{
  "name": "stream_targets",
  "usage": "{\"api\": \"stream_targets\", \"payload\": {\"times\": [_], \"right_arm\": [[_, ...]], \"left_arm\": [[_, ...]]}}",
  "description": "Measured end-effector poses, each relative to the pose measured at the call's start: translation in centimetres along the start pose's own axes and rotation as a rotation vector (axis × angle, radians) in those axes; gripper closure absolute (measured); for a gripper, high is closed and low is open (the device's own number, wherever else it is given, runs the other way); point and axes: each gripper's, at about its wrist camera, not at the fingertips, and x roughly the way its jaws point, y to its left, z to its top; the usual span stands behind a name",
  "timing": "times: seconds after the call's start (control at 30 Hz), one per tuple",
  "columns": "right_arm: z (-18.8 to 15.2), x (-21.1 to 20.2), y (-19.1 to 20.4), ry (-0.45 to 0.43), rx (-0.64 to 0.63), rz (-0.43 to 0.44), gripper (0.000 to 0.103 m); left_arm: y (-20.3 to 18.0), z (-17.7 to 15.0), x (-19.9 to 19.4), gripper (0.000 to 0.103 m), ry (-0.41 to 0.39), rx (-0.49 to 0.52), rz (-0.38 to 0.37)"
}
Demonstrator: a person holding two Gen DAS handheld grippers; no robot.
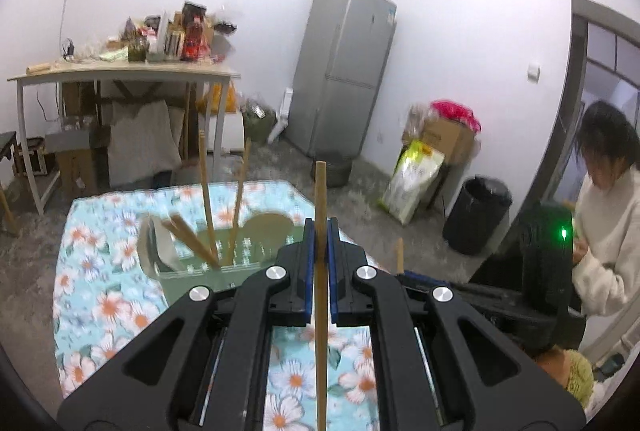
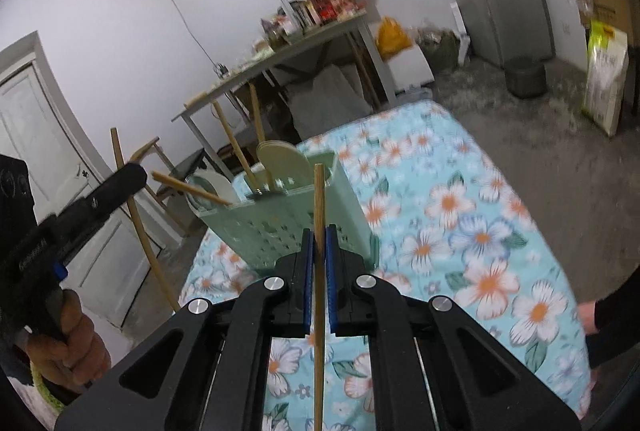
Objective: Organize utensils
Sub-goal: 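Carry the chopsticks upright with the right tool over the green holder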
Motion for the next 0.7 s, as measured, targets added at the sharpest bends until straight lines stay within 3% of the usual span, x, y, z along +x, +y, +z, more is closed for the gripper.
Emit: {"api": "stream_targets", "payload": {"times": [0.27, 0.43, 0.57, 0.7], "right_arm": [[1.5, -1.2, 0.7, -0.06, -0.033, 0.001, 0.097], [2.8, -1.8, 0.9, -0.083, -0.054, -0.007, 0.097], [3.4, -2.1, 1.0, -0.103, -0.058, 0.01, 0.097], [3.4, -1.9, 1.1, -0.1, -0.057, 0.032, 0.097]], "left_arm": [[0.4, 3.5, -1.6, 0.098, -0.113, -0.045, -0.008], [0.8, 6.8, -2.8, 0.098, -0.224, -0.078, -0.024], [1.5, 9.3, -3.2, 0.098, -0.322, -0.161, -0.058], [1.1, 10.9, -2.4, 0.098, -0.367, -0.157, -0.023]]}}
